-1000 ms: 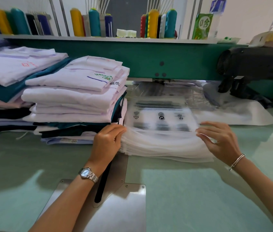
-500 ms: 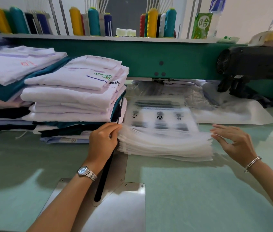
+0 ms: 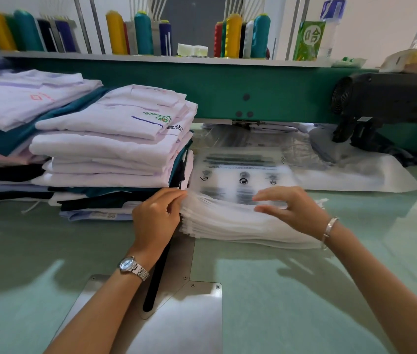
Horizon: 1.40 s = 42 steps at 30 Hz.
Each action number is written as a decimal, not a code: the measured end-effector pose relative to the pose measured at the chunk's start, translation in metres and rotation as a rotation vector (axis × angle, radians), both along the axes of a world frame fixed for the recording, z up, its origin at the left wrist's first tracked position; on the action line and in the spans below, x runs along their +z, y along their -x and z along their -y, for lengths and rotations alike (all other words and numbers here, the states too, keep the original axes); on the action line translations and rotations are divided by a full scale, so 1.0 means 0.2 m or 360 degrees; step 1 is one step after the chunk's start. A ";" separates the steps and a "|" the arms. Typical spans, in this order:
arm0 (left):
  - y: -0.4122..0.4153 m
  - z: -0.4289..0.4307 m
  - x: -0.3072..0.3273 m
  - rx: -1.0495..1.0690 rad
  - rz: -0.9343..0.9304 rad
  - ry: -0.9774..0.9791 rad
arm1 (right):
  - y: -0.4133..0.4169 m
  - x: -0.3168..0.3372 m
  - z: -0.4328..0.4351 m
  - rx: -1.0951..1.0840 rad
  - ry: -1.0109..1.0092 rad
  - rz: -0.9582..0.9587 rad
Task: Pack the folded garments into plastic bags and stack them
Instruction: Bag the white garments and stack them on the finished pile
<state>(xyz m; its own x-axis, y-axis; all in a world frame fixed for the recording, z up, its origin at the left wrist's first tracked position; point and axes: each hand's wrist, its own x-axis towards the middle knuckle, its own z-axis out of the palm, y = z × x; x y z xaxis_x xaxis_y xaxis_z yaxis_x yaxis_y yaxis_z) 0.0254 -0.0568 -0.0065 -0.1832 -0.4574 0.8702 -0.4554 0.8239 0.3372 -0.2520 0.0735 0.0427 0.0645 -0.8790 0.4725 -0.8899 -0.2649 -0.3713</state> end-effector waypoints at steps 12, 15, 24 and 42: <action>0.01 -0.04 0.01 0.0087 0.0124 0.0240 | -0.07 -0.08 0.09 -0.0043 -0.0157 0.0539; 0.08 -0.09 0.02 -0.0063 0.0236 0.0540 | -0.07 -0.10 0.09 -0.0093 -0.0152 0.0670; 0.30 -0.20 -0.01 -0.0090 0.0937 0.0808 | -0.10 -0.10 0.09 -0.0142 -0.0089 0.0800; 0.35 -0.28 0.01 0.0098 0.1100 0.0417 | -0.25 -0.11 0.14 -0.0460 0.1297 0.0642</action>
<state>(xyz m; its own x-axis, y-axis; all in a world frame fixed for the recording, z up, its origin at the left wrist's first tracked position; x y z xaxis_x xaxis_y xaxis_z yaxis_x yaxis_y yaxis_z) -0.0439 -0.0009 -0.0036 -0.7095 -0.2779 0.6476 -0.5406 0.8042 -0.2471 -0.2028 0.0454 0.0200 -0.4055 -0.2256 0.8858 -0.8067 -0.3674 -0.4629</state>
